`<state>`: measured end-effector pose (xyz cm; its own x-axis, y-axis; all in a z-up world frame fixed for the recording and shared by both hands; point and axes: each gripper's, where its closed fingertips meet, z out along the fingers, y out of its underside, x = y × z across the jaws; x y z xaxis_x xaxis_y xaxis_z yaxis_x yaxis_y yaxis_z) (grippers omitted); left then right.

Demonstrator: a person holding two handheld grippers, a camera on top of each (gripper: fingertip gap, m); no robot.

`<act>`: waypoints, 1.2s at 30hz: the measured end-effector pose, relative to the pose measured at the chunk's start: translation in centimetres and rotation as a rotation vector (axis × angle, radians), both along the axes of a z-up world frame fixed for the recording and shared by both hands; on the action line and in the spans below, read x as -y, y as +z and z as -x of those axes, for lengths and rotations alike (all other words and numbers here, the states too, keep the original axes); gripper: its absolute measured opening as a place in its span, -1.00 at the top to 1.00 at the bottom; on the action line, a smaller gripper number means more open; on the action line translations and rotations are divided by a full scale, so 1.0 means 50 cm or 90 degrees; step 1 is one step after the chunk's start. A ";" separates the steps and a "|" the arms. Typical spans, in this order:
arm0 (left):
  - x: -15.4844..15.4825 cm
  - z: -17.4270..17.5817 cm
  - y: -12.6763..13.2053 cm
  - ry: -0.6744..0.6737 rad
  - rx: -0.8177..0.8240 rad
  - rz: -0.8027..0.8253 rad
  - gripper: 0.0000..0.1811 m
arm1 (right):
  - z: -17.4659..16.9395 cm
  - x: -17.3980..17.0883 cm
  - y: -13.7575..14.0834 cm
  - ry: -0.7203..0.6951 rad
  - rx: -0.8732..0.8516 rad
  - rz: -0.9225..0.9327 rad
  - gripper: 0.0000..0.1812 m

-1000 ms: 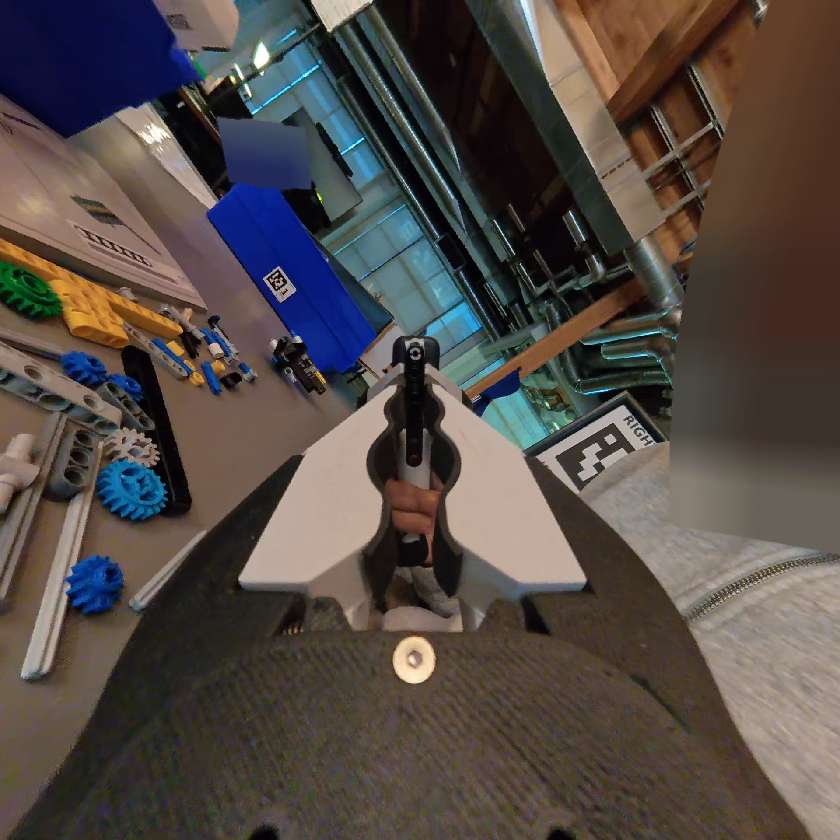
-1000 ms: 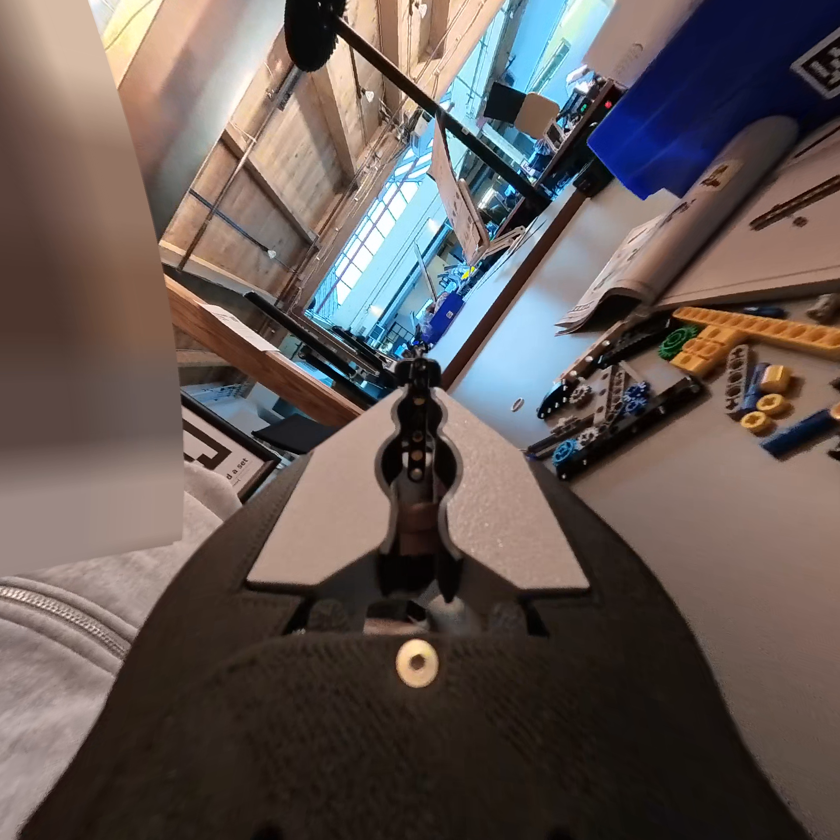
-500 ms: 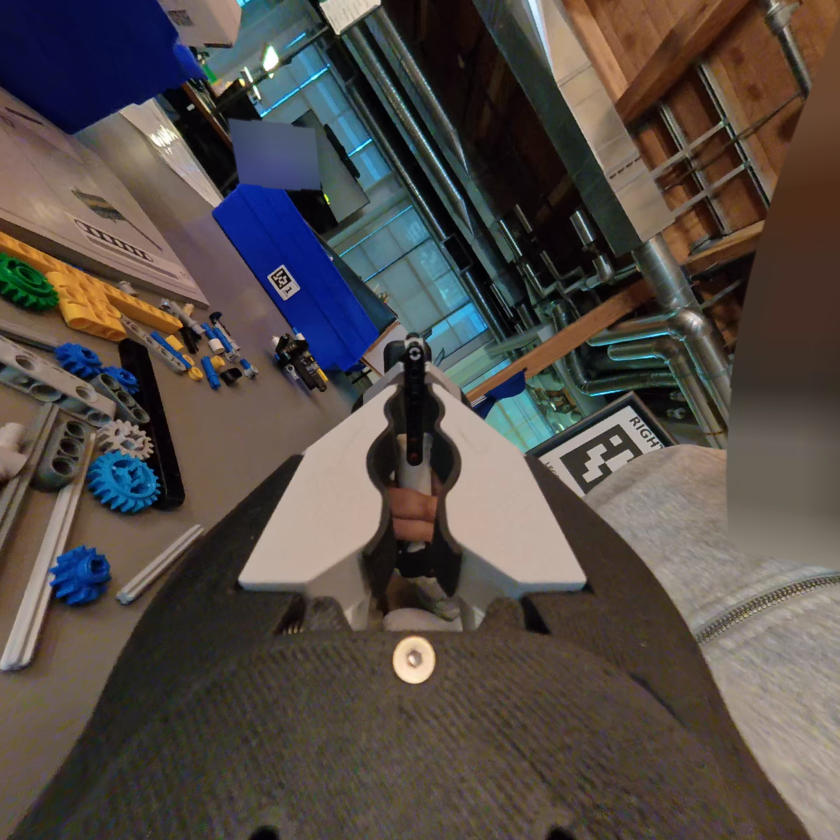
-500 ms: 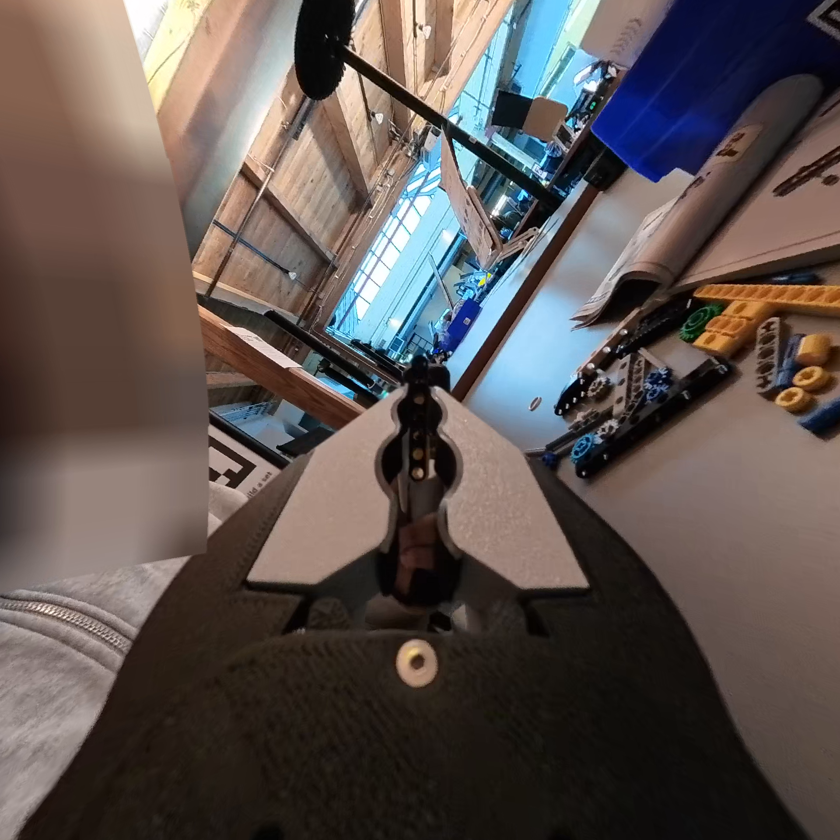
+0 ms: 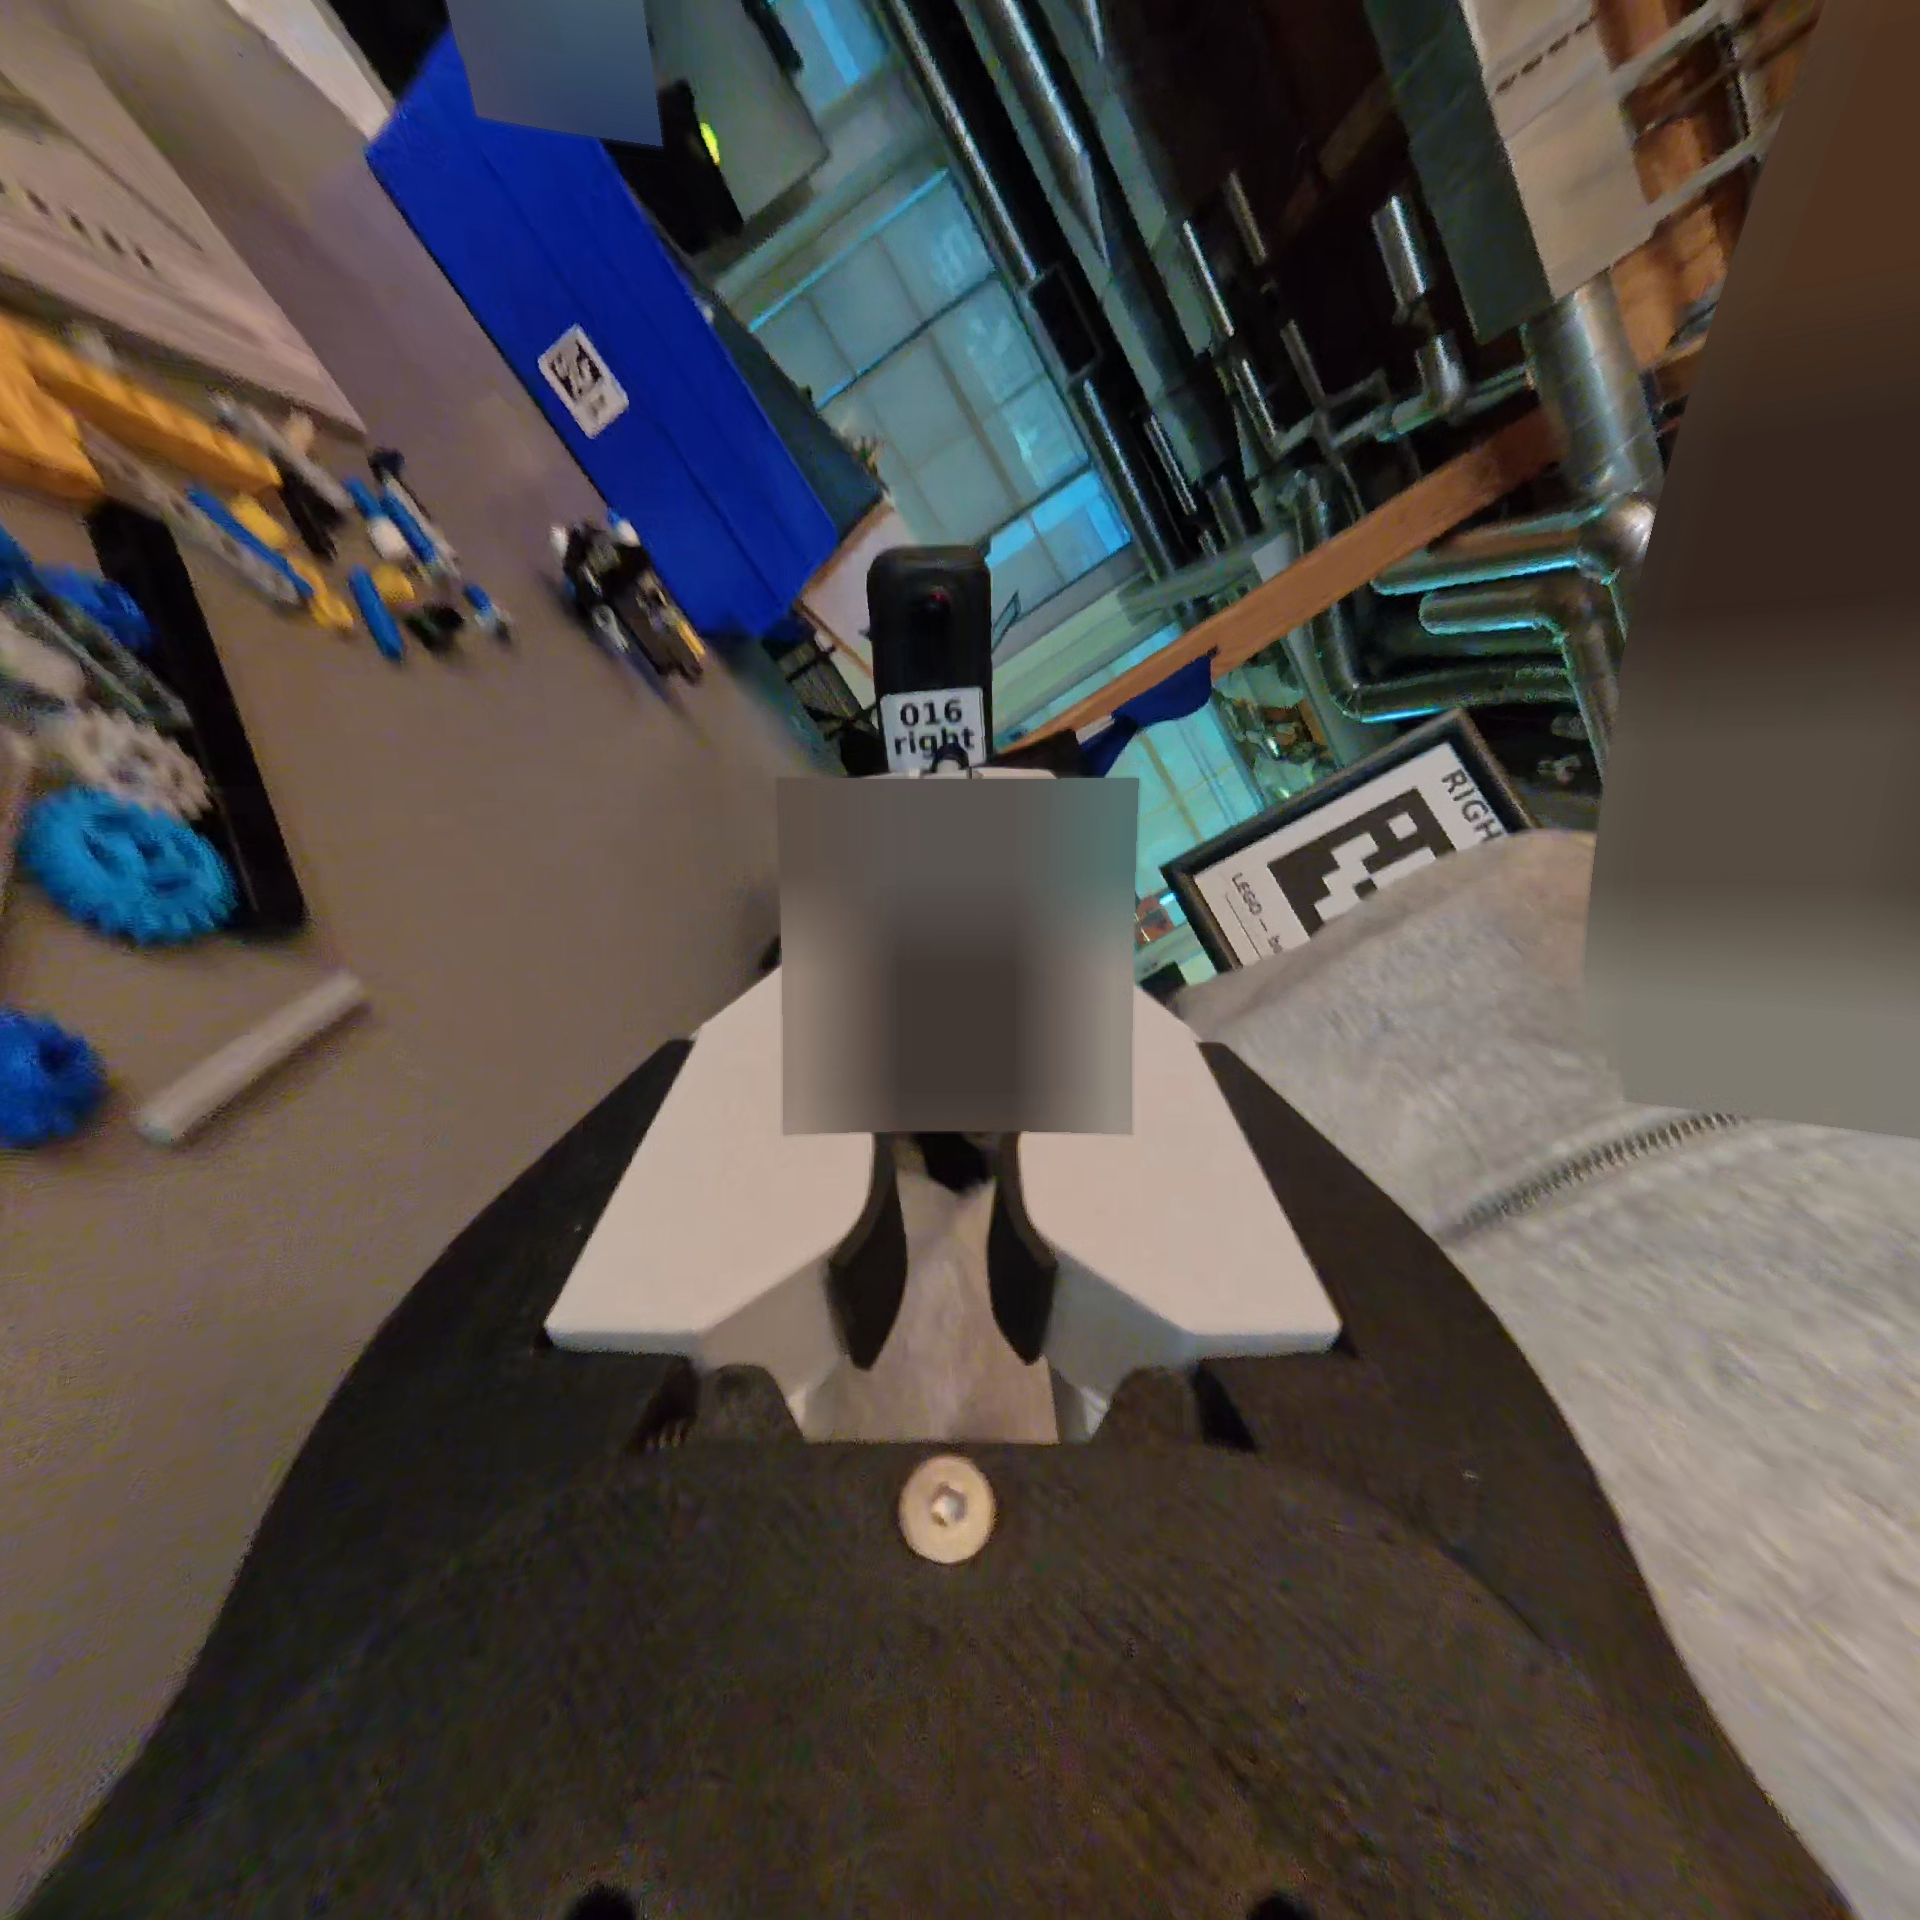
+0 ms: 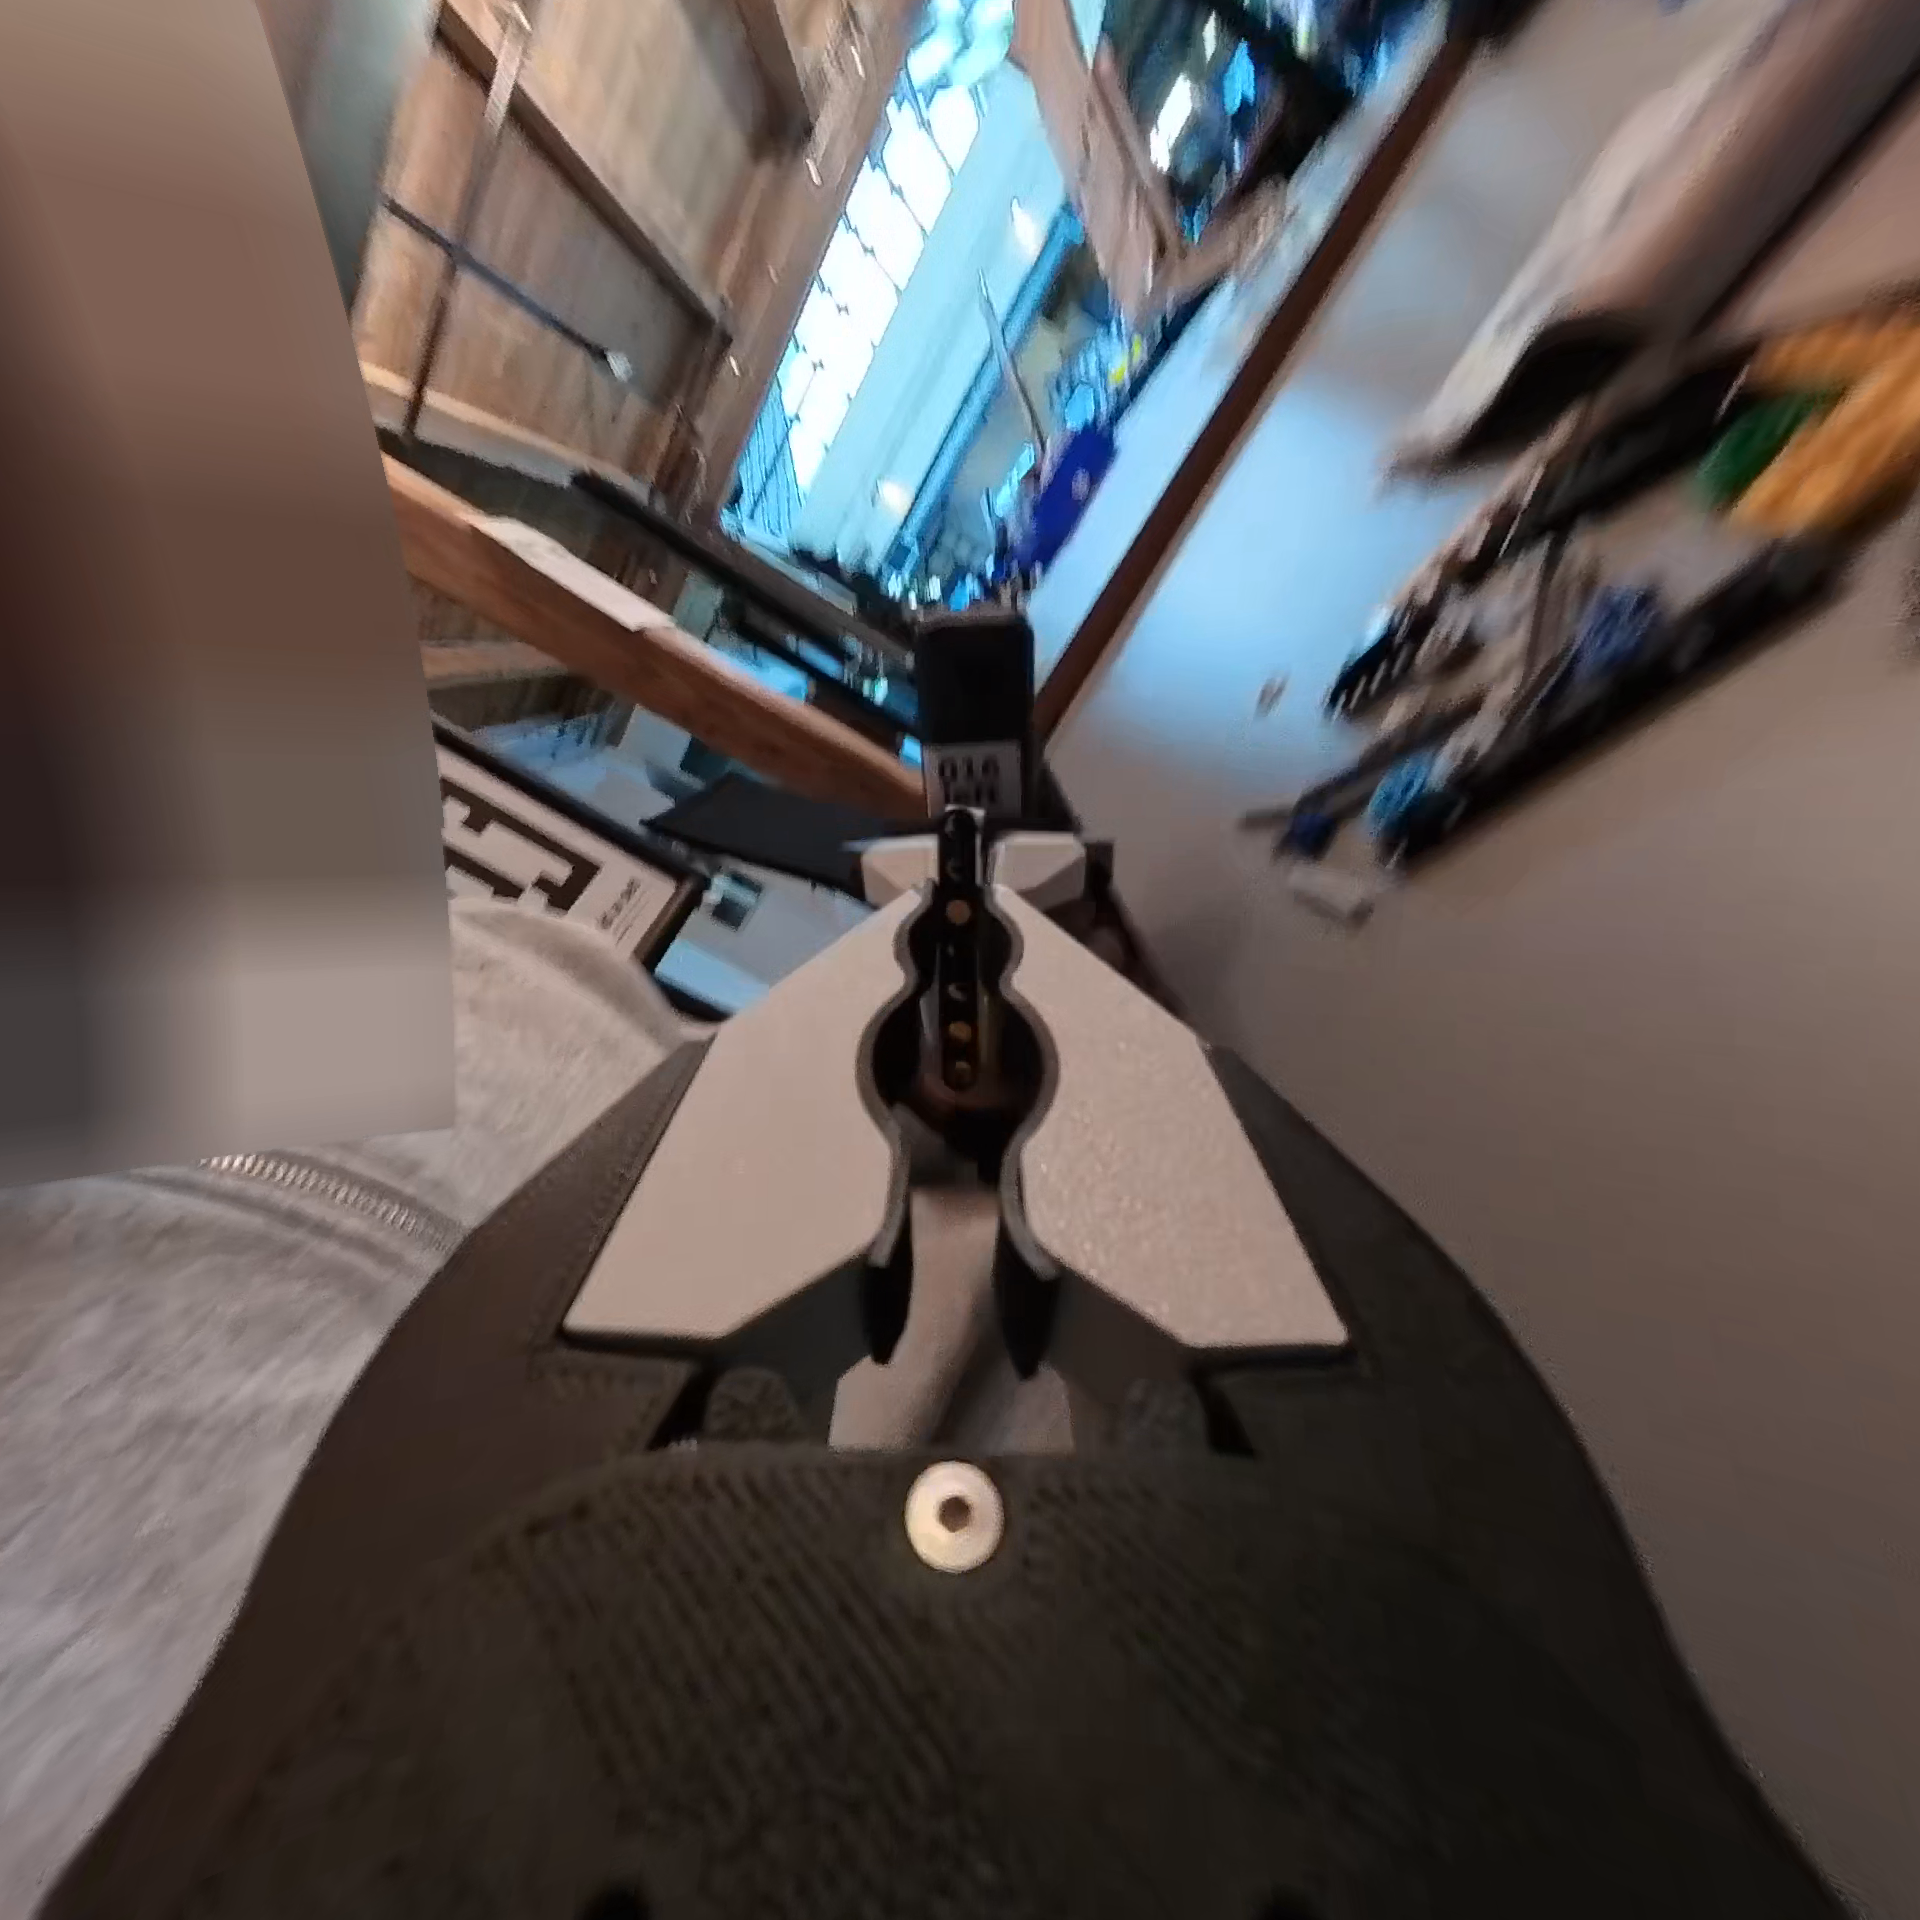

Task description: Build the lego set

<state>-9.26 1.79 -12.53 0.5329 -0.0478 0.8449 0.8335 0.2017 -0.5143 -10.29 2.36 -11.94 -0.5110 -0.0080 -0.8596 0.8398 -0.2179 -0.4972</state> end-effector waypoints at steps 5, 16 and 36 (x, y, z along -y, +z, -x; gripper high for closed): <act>0.016 -0.089 -0.017 -0.032 0.048 0.022 0.95 | -0.093 0.016 -0.022 0.038 0.052 -0.038 0.95; -0.013 -0.086 -0.031 -0.078 0.046 0.049 0.95 | -0.097 -0.012 -0.040 0.055 0.039 -0.076 0.95; -0.038 -0.066 -0.048 -0.088 0.056 0.047 0.94 | -0.085 -0.034 -0.057 0.108 0.053 -0.104 0.95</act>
